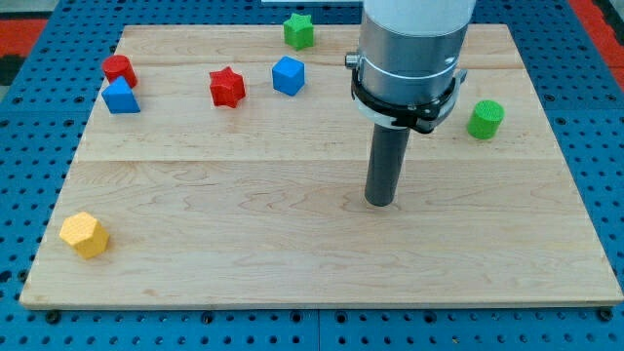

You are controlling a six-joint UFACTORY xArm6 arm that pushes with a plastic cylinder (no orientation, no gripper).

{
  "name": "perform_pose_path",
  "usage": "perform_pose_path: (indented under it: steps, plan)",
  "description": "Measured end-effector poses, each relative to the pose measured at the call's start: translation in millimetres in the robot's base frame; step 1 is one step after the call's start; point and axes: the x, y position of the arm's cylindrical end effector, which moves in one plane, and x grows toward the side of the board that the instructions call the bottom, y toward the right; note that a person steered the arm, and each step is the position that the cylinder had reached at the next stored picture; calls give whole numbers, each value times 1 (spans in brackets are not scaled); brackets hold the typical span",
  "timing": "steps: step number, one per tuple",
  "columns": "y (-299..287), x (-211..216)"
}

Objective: Move the green circle towards the yellow hexagon

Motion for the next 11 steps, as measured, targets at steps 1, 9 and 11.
perform_pose_path:
  steps: [1, 9, 11]
  plan:
    - [55, -19]
    - [-110, -99]
    - [-149, -32]
